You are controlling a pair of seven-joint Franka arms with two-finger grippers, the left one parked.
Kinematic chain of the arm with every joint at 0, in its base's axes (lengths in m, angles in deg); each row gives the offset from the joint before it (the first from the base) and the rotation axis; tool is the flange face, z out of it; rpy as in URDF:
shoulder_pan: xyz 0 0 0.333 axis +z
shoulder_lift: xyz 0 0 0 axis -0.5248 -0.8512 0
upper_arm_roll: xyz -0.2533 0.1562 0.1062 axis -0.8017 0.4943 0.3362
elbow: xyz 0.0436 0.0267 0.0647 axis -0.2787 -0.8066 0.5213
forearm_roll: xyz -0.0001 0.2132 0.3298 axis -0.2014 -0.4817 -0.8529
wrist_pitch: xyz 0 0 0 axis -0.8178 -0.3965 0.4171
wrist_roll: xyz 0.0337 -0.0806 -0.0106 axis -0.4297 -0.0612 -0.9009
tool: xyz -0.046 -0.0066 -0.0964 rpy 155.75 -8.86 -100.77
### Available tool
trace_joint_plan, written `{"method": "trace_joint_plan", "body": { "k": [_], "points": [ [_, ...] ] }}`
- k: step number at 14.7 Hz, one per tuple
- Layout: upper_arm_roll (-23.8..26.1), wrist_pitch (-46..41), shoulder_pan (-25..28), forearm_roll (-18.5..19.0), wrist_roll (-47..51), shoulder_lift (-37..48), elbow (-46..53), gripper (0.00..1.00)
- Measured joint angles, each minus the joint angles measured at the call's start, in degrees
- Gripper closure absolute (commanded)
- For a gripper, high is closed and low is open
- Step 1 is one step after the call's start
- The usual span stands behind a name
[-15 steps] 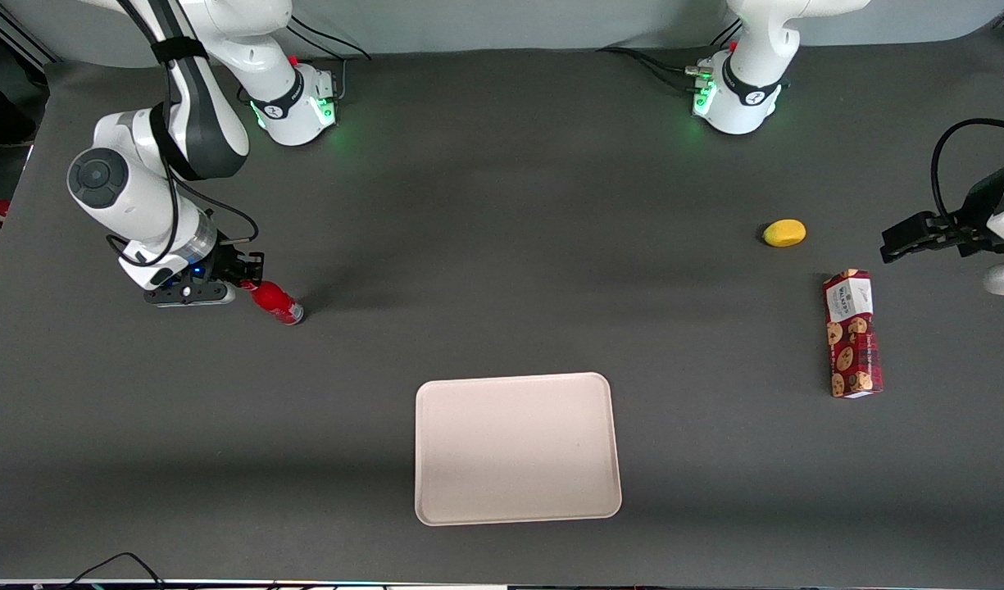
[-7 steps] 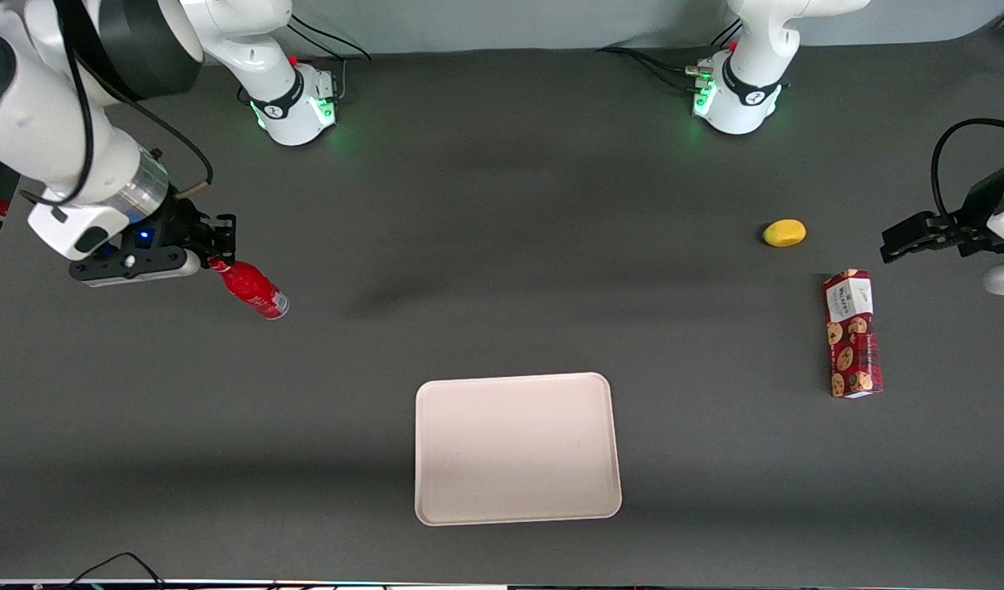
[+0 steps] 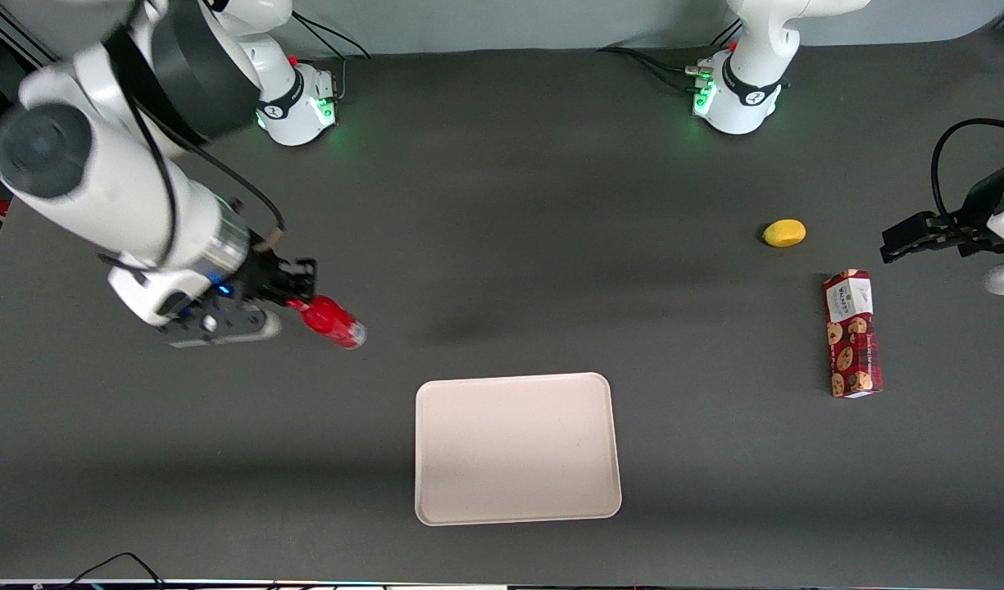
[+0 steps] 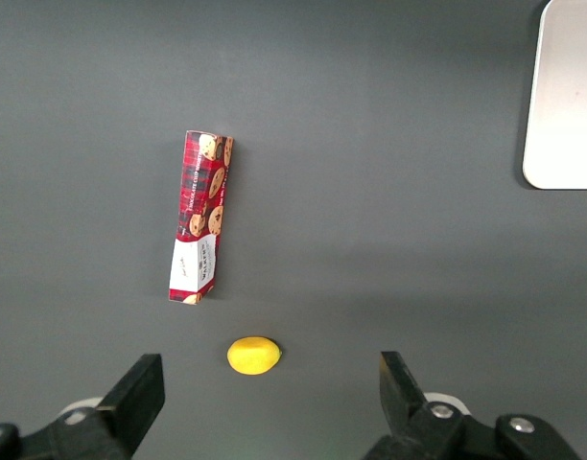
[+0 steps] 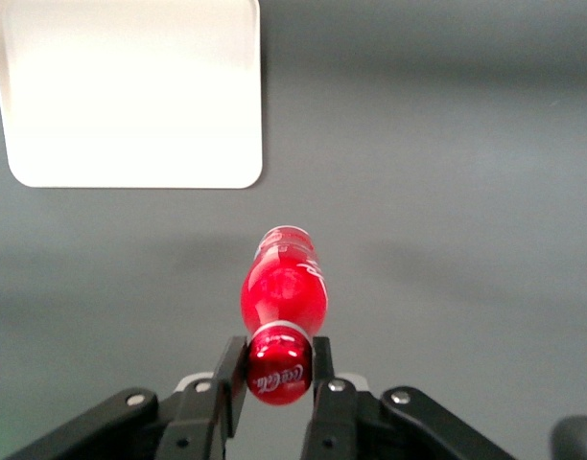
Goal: Place coke bottle on tray
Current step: 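Lift the bottle and carry it with the right gripper to the white tray, then lower the bottle onto the tray and open the right gripper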
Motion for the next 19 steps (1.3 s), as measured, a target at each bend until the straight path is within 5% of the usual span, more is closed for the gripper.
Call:
{"method": "trace_joint_plan", "body": {
  "k": [7, 17, 18, 19],
  "points": [
    [0.02, 10.57, 5.97, 4.0, 10.99, -15.18, 7.1, 1.0],
    [-0.18, 18.22, 6.81, 6.57, 12.69, -23.07, 9.65, 1.0],
    [-0.18, 18.23, 6.91, 6.58, 12.86, -23.22, 9.66, 0.61],
    [-0.18, 18.23, 6.94, 6.59, 12.96, -23.26, 9.67, 0.01]
  ]
}}
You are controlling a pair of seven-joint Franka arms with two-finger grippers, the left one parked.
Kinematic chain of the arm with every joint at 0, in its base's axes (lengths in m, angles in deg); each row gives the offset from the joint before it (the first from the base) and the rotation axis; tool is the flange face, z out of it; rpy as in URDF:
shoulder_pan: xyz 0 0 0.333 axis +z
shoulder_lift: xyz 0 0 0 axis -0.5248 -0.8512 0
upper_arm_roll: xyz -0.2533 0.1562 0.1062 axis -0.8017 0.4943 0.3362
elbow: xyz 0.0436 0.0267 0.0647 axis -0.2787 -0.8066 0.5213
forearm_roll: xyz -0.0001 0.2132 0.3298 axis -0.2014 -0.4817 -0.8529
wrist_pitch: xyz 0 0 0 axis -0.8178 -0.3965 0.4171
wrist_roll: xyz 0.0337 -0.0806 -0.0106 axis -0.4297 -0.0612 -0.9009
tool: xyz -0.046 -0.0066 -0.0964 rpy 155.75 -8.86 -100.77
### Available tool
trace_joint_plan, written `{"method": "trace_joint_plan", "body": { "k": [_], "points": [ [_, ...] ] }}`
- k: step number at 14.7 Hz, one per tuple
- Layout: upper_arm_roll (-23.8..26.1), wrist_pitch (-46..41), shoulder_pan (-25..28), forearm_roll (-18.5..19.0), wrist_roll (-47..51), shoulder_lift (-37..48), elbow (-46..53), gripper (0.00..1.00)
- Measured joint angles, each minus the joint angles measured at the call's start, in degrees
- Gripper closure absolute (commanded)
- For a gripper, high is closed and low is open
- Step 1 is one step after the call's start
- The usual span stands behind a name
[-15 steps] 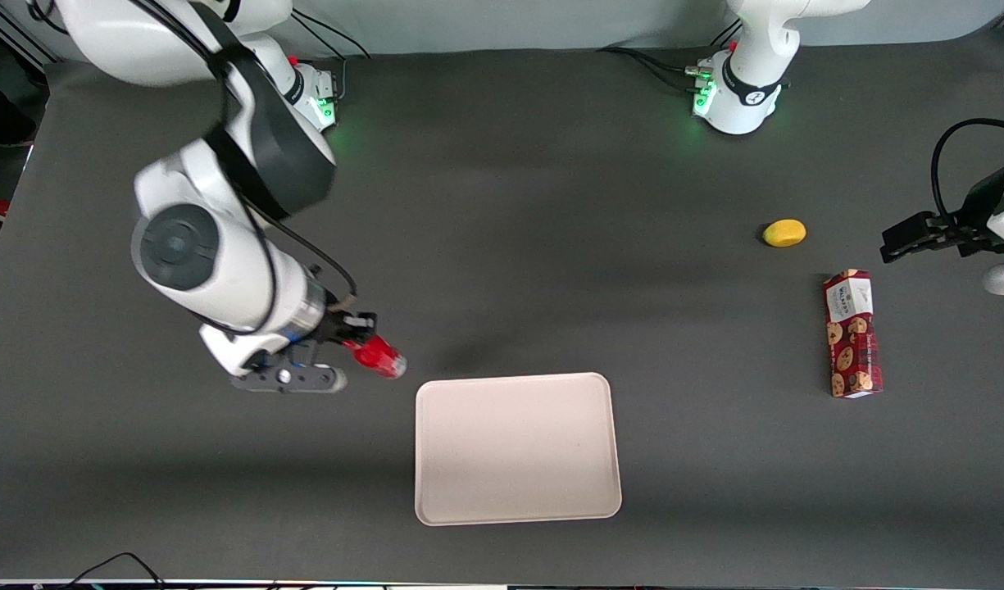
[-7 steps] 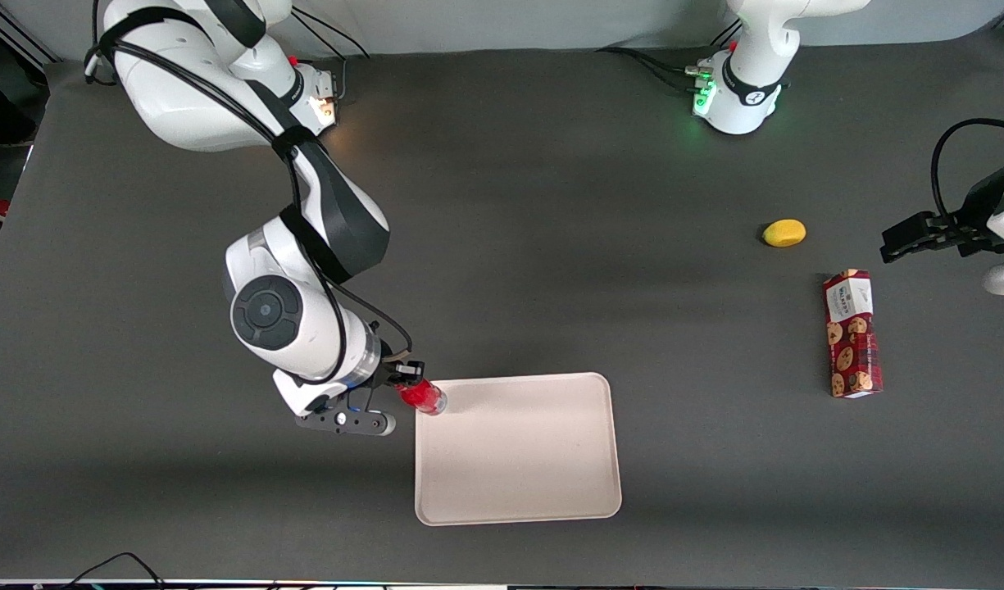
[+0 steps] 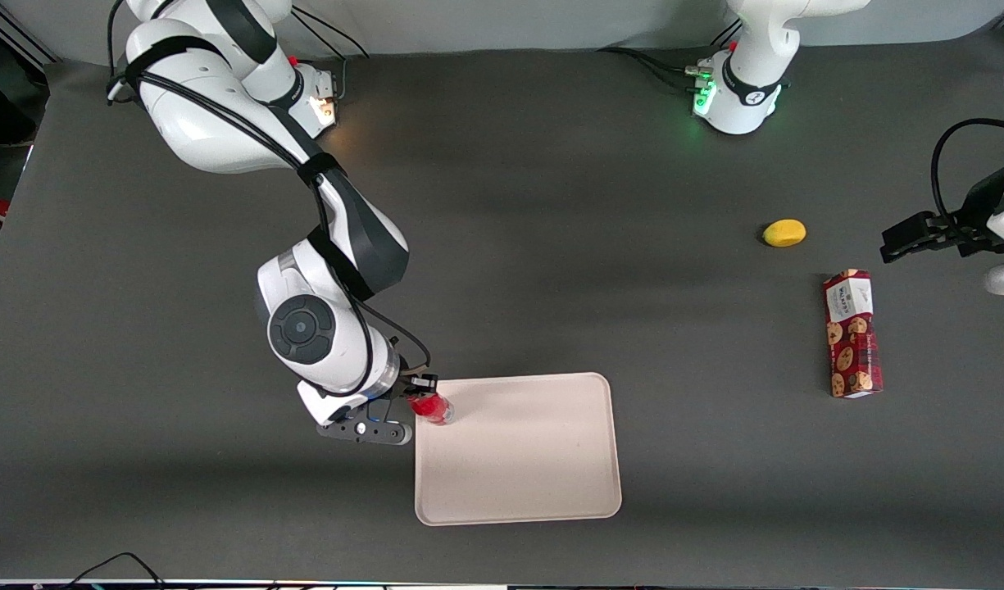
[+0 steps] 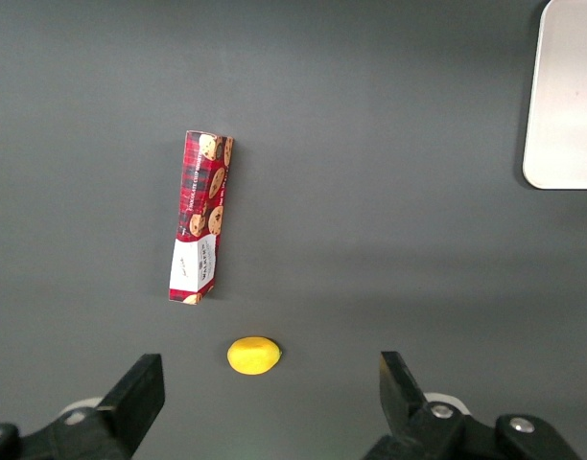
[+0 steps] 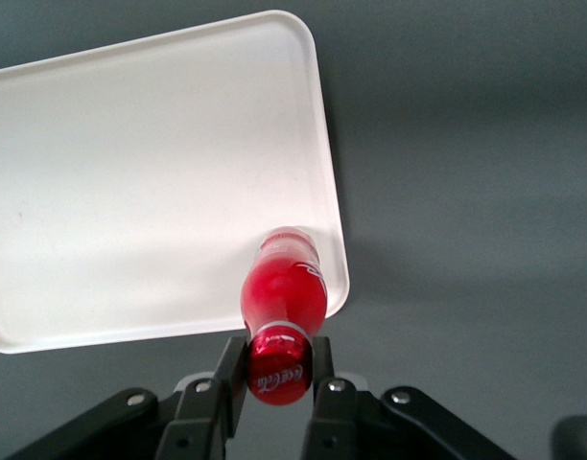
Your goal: Place coke bottle on tray
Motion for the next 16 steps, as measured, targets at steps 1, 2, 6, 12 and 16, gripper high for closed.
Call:
{"method": "trace_joint_plan", "body": {
  "k": [1, 2, 6, 12, 16],
  "points": [
    [0.0, 0.04, 0.0, 0.01, 0.05, 0.0, 0.03, 0.0],
    [0.0, 0.21, 0.0, 0.01, 0.08, 0.0, 0.15, 0.0],
    [0.01, 0.63, -0.02, 0.02, 0.1, 0.05, 0.94, 0.0],
    [0.06, -11.17, -1.66, 0.06, -2.89, 7.51, 3.86, 0.0],
    [0.21, -25.23, -7.57, 0.03, -10.92, 18.67, 2.17, 0.0]
  ]
}}
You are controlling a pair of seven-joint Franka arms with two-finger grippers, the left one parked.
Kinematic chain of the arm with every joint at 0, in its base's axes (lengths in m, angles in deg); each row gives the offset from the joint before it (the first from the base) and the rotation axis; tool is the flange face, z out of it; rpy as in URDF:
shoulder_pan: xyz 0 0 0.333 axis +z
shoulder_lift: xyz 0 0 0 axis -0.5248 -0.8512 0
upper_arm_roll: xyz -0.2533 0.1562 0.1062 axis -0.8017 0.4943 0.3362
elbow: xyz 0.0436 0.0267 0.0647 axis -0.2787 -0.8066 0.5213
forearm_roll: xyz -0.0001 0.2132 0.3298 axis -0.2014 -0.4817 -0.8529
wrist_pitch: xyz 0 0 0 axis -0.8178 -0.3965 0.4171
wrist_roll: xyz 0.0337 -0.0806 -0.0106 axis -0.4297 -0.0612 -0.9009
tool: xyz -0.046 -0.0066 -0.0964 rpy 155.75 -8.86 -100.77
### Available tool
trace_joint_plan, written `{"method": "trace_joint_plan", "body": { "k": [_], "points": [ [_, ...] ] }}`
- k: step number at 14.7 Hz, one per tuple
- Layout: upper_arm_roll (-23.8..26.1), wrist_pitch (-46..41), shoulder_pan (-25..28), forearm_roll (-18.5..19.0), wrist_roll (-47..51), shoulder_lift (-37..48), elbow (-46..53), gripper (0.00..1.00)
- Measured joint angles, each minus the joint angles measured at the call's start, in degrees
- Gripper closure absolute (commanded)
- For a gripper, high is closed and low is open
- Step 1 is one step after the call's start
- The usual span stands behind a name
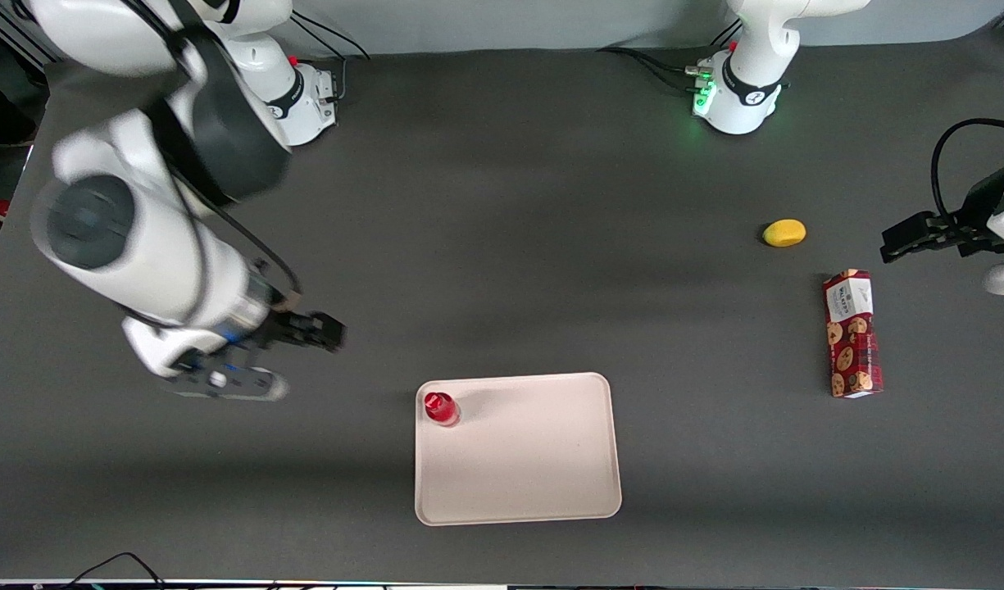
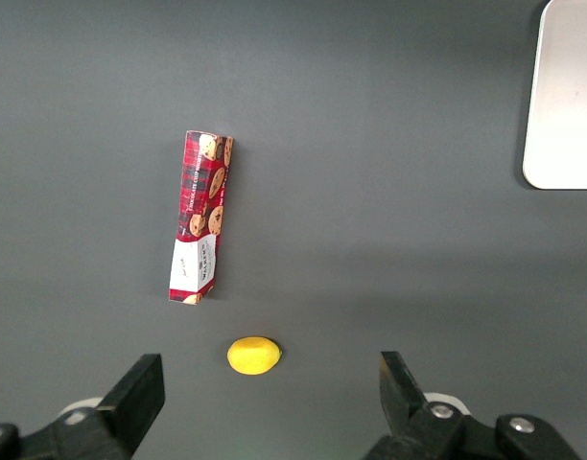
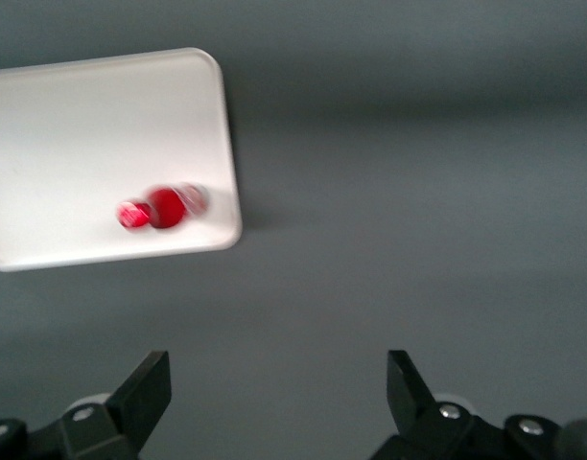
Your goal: Place coke bottle on tray
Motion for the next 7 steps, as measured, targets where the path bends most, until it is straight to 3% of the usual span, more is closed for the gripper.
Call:
{"method": "trace_joint_plan", "body": {
  "k": [4, 7],
  "points": [
    [-1.58, -2.21, -5.38, -0.85, -5.7, 12.28, -14.18, 0.0],
    [-8.63, 5.09, -5.66, -3.61, -10.7, 20.4, -28.62, 0.0]
  ]
}}
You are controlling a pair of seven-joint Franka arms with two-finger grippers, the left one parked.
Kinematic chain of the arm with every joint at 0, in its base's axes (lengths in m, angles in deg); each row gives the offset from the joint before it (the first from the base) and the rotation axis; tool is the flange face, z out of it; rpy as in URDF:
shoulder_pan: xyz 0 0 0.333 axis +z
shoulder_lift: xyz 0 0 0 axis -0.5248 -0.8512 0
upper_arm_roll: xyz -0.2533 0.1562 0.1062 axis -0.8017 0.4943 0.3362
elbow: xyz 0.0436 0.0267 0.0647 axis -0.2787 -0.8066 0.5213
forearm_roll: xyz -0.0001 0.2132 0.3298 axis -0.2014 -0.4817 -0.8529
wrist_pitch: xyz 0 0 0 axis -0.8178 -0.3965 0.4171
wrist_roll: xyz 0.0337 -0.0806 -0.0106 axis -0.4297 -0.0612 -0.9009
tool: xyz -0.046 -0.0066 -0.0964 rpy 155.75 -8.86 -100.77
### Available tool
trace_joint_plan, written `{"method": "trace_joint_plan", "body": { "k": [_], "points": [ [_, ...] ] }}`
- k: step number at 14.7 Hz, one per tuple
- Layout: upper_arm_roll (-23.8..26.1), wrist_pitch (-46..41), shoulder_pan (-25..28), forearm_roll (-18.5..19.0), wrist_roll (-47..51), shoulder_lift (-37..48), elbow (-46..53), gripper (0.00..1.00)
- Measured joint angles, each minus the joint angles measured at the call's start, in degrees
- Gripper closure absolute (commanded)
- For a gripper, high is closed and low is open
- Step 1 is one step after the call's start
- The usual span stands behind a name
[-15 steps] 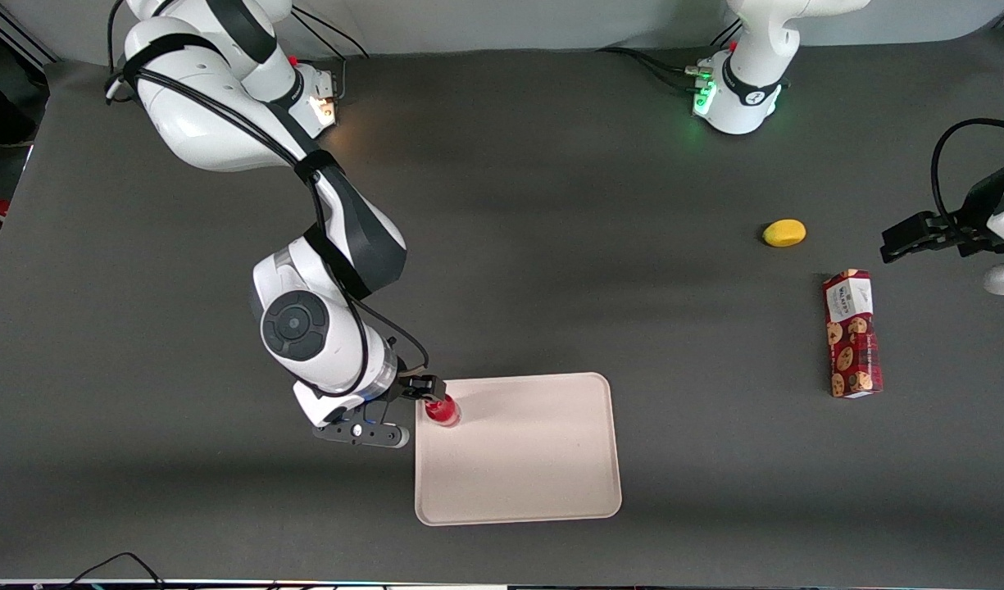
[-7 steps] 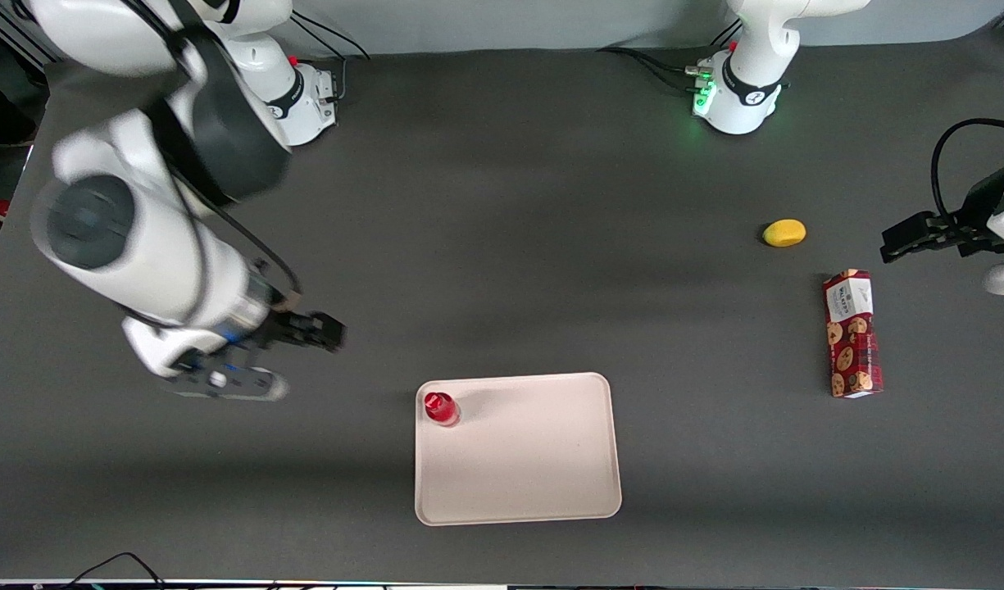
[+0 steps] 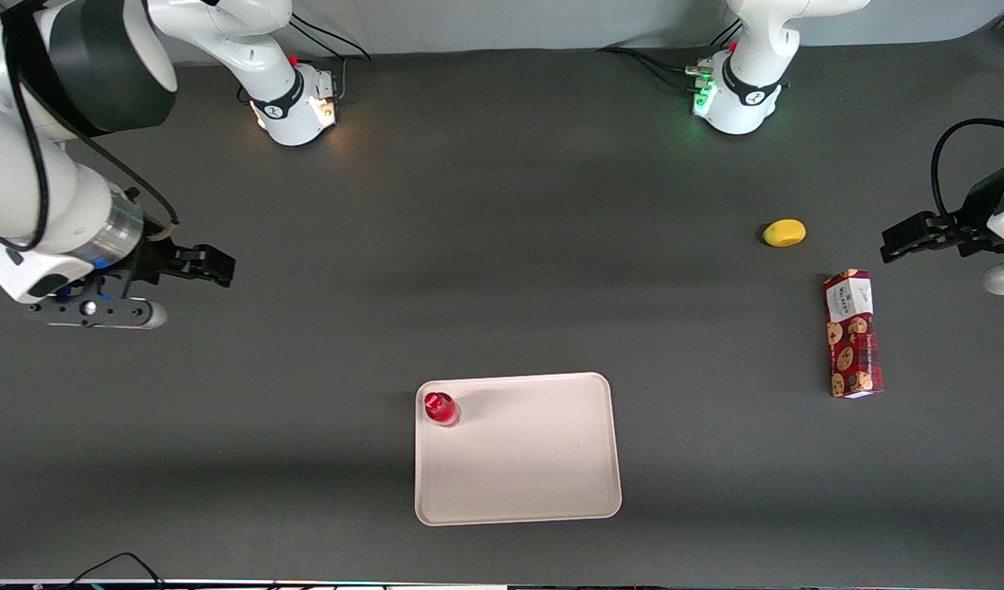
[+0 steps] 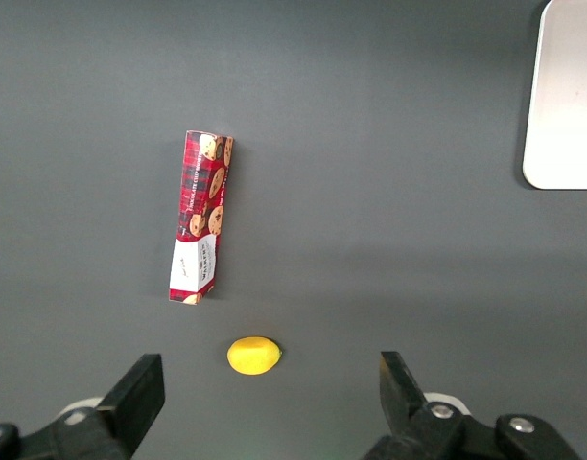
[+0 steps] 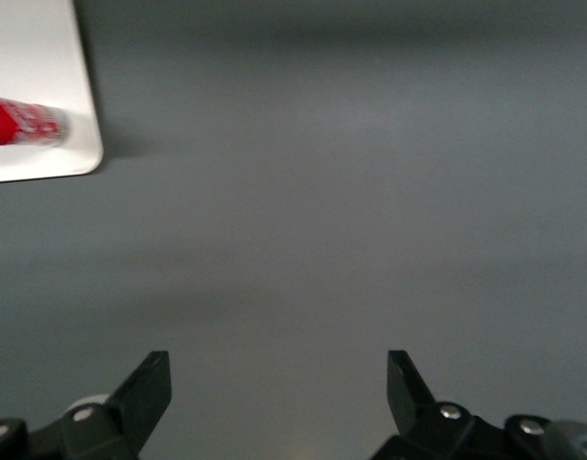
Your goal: Place coke bottle on tray
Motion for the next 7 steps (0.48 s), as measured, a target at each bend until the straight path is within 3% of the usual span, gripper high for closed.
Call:
{"method": "trace_joint_plan", "body": {
  "k": [4, 7],
  "points": [
    [-5.18, 10.07, -0.57, -1.07, -3.76, 9.32, -17.37, 0.0],
    [-5.37, 10.94, -0.46, -4.96, -3.98, 12.11, -19.79, 0.0]
  ]
}}
